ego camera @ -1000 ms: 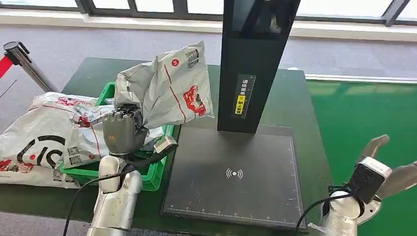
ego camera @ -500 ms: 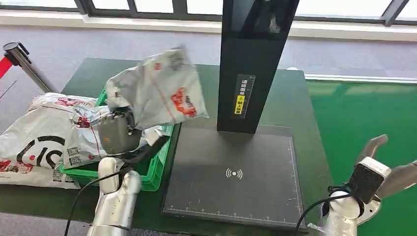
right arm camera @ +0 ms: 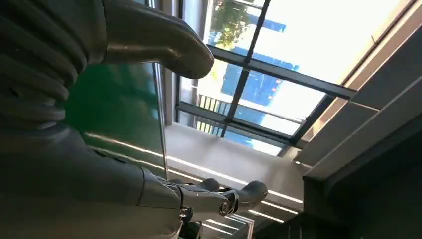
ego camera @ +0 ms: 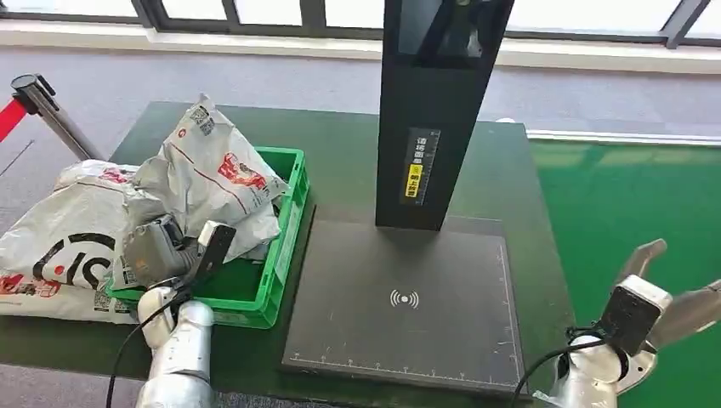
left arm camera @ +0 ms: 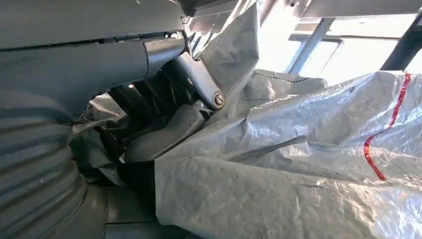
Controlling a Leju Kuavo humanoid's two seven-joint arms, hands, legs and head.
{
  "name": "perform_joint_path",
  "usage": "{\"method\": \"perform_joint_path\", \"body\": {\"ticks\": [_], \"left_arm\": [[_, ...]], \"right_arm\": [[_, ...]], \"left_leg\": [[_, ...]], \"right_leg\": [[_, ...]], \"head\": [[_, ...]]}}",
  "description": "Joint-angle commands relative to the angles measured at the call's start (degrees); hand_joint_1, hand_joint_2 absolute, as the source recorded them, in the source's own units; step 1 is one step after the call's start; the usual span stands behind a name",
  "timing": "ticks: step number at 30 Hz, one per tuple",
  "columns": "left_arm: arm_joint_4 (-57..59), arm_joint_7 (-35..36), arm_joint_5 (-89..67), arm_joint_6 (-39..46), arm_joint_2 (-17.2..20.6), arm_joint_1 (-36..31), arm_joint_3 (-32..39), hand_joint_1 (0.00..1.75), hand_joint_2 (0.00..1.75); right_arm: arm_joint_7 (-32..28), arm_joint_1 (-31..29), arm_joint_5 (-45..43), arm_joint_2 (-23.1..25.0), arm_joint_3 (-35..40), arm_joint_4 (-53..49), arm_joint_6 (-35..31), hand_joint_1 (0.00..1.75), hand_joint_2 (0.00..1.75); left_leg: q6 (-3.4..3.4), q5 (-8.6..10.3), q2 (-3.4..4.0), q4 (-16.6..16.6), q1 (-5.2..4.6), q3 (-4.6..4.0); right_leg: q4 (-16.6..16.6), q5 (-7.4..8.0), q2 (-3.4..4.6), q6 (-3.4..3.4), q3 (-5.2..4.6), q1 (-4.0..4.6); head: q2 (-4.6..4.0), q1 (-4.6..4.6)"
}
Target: Moved the parcel from conveyor to table for the left to box.
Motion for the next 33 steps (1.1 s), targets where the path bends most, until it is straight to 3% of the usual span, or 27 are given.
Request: {"method": "perform_joint_path", "body": {"ticks": [1, 23, 24, 25, 33], "left_arm": [[5.02, 0.15, -0.21, 0.02, 0.22, -0.23, 5.26, 1.75, 1.75], [5.02, 0.15, -0.21, 0.02, 0.22, -0.23, 5.26, 1.75, 1.75], [0.83, -14.25, 14.19, 0.02, 0.22, -0.45, 8.03, 0.0, 0.0], [0.78, -16.78, 16.2, 0.02, 0.22, -1.2, 8.37, 0.0, 0.0], [-1.91, -13.57, 16.07, 0.02, 0.22, 0.39, 4.98, 0.0, 0.0]], "right_arm": [[0.11, -1.37, -0.13, 0.36, -3.16, 2.88, 0.19, 0.0, 1.75], [0.11, -1.37, -0.13, 0.36, -3.16, 2.88, 0.19, 0.0, 1.75], [0.11, -1.15, -0.56, 0.42, -3.91, 4.74, 0.19, 0.0, 1.75], [0.11, -0.34, -1.3, 0.11, -3.68, 4.06, 0.19, 0.0, 1.75], [0.11, -0.66, -1.51, -0.45, -3.19, 5.0, 0.19, 0.0, 1.75]], "left_leg": [[-0.04, 0.09, 0.07, -0.14, -0.03, 0.11], [-0.09, 0.12, 0.06, -0.19, -0.02, 0.29], [-0.08, 0.17, 0.11, -0.27, -0.01, 0.23], [-0.08, 0.21, 0.12, -0.33, -0.01, 0.23], [-0.1, 0.11, 0.11, -0.18, 0.01, 0.19]], "right_leg": [[-0.06, 0.05, 0.0, -0.06, 0.05, -0.02], [0.02, 0.02, 0.01, -0.06, 0.19, -0.03], [-0.08, 0.1, 0.02, -0.09, 0.13, -0.01], [-0.13, 0.13, 0.0, -0.11, 0.12, 0.0], [0.0, 0.03, 0.02, -0.07, 0.08, 0.03]], "head": [[0.0, 0.0], [0.0, 0.0], [0.0, 0.02], [0.0, 0.0], [0.0, 0.0]]}}
